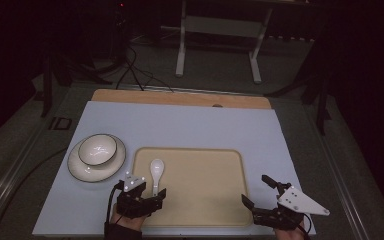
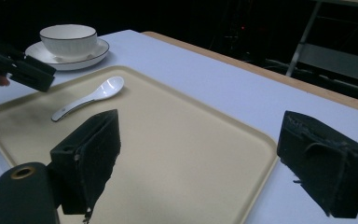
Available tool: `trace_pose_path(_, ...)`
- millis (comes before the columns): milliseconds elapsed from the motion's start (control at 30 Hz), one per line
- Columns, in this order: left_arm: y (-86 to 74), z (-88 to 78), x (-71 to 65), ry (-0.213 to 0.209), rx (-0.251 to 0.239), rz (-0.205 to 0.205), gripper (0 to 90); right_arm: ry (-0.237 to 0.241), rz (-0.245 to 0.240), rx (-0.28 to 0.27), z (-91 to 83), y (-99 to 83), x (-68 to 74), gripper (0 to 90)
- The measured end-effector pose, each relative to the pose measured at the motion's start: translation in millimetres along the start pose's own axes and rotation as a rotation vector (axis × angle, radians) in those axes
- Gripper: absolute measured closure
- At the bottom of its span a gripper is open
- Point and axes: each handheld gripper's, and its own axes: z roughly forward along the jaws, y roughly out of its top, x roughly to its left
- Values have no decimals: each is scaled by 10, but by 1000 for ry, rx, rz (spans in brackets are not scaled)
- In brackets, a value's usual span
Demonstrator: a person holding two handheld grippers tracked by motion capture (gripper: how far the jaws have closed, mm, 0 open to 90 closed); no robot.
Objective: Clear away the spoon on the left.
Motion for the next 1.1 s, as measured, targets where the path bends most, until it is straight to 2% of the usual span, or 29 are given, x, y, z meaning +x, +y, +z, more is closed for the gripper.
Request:
trace_pose_path(133,62,-10,-21,-50,6,34,146,0,5,2,0,-2,-4,134)
trace_pose_path(167,80,-15,-20,-64,4,58,136,0,6,3,1,-3,-5,134)
trace_pose_path(300,149,-7,-31,-79,16,106,24,-3,4,4,-2,-4,-3,134)
trace_pose_path(433,211,-11,-44,-65,12,173,23,-4,6,4,-7,-5,-3,134)
trace_pose_path(567,281,-27,-16,-72,4,193,23,-6,8,2,-18,-3,1,134)
trace_pose_path(633,321,-52,-1,-78,-3,219,23,-7,9,3,-18,-4,3,134)
trace_pose_path(733,376,-76,32,-114,-4,227,24,-9,8,3,-18,-5,2,134)
trace_pose_path(767,376,-76,32,-114,-4,227,23,-9,8,3,-18,-5,2,134)
trace_pose_path(900,433,-137,67,-149,-28,276,23,-9,7,5,-23,-7,1,134)
trace_pose_path(1033,486,-202,102,-191,-43,289,23,-9,5,12,-19,-11,1,134)
trace_pose_path(1100,505,-228,108,-198,-49,305,23,-10,3,12,-20,-11,5,134)
